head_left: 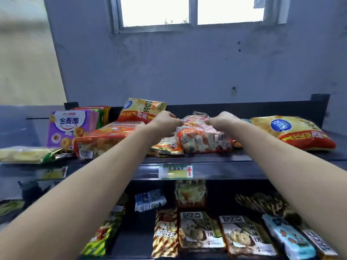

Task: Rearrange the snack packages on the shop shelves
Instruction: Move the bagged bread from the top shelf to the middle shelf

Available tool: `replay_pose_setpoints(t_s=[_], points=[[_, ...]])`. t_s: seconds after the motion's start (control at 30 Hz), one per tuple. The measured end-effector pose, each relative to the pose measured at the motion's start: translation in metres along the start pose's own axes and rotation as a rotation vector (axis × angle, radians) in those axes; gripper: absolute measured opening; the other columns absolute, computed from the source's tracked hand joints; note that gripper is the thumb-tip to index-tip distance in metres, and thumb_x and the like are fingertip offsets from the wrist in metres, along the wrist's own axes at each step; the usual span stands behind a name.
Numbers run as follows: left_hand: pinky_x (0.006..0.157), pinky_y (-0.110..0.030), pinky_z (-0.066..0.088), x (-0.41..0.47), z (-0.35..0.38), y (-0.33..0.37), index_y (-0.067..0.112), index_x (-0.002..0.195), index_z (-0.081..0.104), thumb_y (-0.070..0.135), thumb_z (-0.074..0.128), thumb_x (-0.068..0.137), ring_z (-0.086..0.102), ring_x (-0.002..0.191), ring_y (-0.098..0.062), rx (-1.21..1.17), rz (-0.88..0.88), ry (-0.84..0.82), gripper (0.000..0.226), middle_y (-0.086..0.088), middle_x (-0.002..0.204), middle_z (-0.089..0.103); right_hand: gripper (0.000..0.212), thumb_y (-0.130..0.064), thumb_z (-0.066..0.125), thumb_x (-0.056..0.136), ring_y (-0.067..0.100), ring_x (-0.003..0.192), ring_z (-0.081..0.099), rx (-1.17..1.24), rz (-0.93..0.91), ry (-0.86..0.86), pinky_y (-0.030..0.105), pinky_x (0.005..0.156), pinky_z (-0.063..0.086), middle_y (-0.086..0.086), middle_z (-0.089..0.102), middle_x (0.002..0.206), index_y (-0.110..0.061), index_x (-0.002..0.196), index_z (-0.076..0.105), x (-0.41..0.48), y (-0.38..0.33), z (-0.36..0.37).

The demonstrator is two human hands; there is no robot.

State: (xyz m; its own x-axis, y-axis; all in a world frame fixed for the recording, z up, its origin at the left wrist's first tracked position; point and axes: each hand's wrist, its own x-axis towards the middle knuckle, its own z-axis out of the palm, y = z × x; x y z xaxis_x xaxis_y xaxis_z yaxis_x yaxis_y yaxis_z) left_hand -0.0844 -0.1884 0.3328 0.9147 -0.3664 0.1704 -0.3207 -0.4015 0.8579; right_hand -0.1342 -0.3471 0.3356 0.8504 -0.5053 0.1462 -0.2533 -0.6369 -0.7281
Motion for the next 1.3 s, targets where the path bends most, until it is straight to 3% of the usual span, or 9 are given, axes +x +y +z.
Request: replay_pose_setpoints(t_s=[0.1, 0.2, 0.4, 0.6, 0.73, 0.83, 0.9, 1.07, 1.3], points=[[0.08, -0.03, 0.057, 0.022, 0.012, 0.0, 0.0, 0.112, 0.054, 0.019, 0.058, 0.092, 0.064, 0.097, -0.022, -0.036, -0.099, -0.08, 0.028, -0.012, 0.112, 0.059, 0.045, -0.031, 0.052, 0.096, 0.03, 0.123, 0.05, -0.009, 0.093, -0.002, 0.03, 0.084, 0.037, 0.015, 0.051, 0.137, -0.001, 0.13, 0.05, 0.012, 0.006, 0.004], [0.065, -0.026, 0.054, 0.033, 0.015, -0.004, 0.002, 0.102, 0.052, 0.018, 0.057, 0.093, 0.062, 0.08, -0.018, -0.041, -0.168, -0.127, 0.02, -0.009, 0.093, 0.059, 0.049, -0.029, 0.044, 0.1, 0.03, 0.134, 0.041, 0.076, 0.17, -0.053, 0.033, 0.102, 0.037, 0.017, 0.041, 0.146, 0.002, 0.137, 0.041, 0.021, 0.006, 0.013], [0.076, -0.033, 0.052, 0.053, 0.028, -0.019, 0.006, 0.104, 0.053, 0.029, 0.057, 0.092, 0.063, 0.089, -0.023, 0.02, -0.243, -0.161, 0.026, -0.009, 0.093, 0.062, 0.052, -0.04, 0.057, 0.089, 0.03, 0.098, 0.057, 0.09, 0.282, 0.092, 0.03, 0.074, 0.043, 0.017, 0.055, 0.125, -0.005, 0.127, 0.053, 0.03, 0.016, 0.031], [0.045, -0.023, 0.046, 0.058, 0.037, -0.032, 0.002, 0.105, 0.059, 0.012, 0.058, 0.087, 0.061, 0.056, -0.018, -0.204, -0.206, -0.115, 0.021, -0.008, 0.073, 0.063, 0.048, -0.032, 0.072, 0.078, 0.031, 0.102, 0.064, 0.306, 0.282, 0.253, 0.041, 0.091, 0.053, 0.013, 0.065, 0.11, 0.002, 0.11, 0.063, 0.034, 0.031, 0.033], [0.047, -0.025, 0.05, 0.049, 0.034, -0.032, 0.008, 0.094, 0.054, 0.004, 0.057, 0.085, 0.062, 0.064, -0.02, -0.271, -0.125, -0.071, 0.009, -0.009, 0.082, 0.063, 0.021, -0.013, 0.074, 0.077, 0.032, 0.086, 0.069, 0.571, 0.169, 0.283, 0.047, 0.077, 0.058, 0.02, 0.069, 0.104, -0.004, 0.091, 0.06, 0.024, 0.031, 0.028], [0.08, -0.041, 0.057, 0.039, 0.031, -0.027, 0.011, 0.107, 0.044, -0.001, 0.057, 0.084, 0.064, 0.094, -0.027, -0.375, -0.031, -0.058, 0.029, -0.011, 0.105, 0.06, 0.032, -0.003, 0.069, 0.076, 0.033, 0.087, 0.069, 0.69, 0.108, 0.312, 0.05, 0.077, 0.058, 0.02, 0.066, 0.105, -0.009, 0.102, 0.05, 0.003, 0.026, 0.015], [0.091, -0.046, 0.053, 0.026, 0.032, -0.022, 0.014, 0.113, 0.039, -0.005, 0.058, 0.081, 0.061, 0.103, -0.029, -0.445, 0.014, -0.058, 0.041, -0.011, 0.111, 0.058, 0.037, -0.004, 0.067, 0.078, 0.029, 0.085, 0.069, 0.744, 0.07, 0.299, 0.048, 0.077, 0.058, 0.017, 0.065, 0.103, -0.009, 0.108, 0.045, -0.012, 0.03, 0.004], [0.061, -0.033, 0.053, -0.027, 0.043, -0.007, 0.012, 0.113, 0.035, -0.001, 0.061, 0.083, 0.065, 0.085, -0.021, -0.565, 0.049, -0.056, 0.042, -0.01, 0.106, 0.06, 0.048, -0.009, 0.068, 0.082, 0.025, 0.08, 0.069, 0.849, 0.067, 0.181, 0.048, 0.076, 0.058, 0.013, 0.067, 0.101, -0.009, 0.121, 0.04, -0.059, 0.057, -0.015], [0.056, -0.029, 0.053, -0.11, 0.07, -0.011, 0.016, 0.12, 0.03, 0.023, 0.073, 0.081, 0.068, 0.079, -0.015, -0.425, -0.039, -0.066, 0.058, -0.003, 0.104, 0.062, 0.048, -0.007, 0.064, 0.082, 0.024, 0.088, 0.069, 0.79, 0.079, 0.017, 0.04, 0.073, 0.058, 0.009, 0.067, 0.107, -0.013, 0.125, 0.046, -0.121, 0.112, -0.03]])
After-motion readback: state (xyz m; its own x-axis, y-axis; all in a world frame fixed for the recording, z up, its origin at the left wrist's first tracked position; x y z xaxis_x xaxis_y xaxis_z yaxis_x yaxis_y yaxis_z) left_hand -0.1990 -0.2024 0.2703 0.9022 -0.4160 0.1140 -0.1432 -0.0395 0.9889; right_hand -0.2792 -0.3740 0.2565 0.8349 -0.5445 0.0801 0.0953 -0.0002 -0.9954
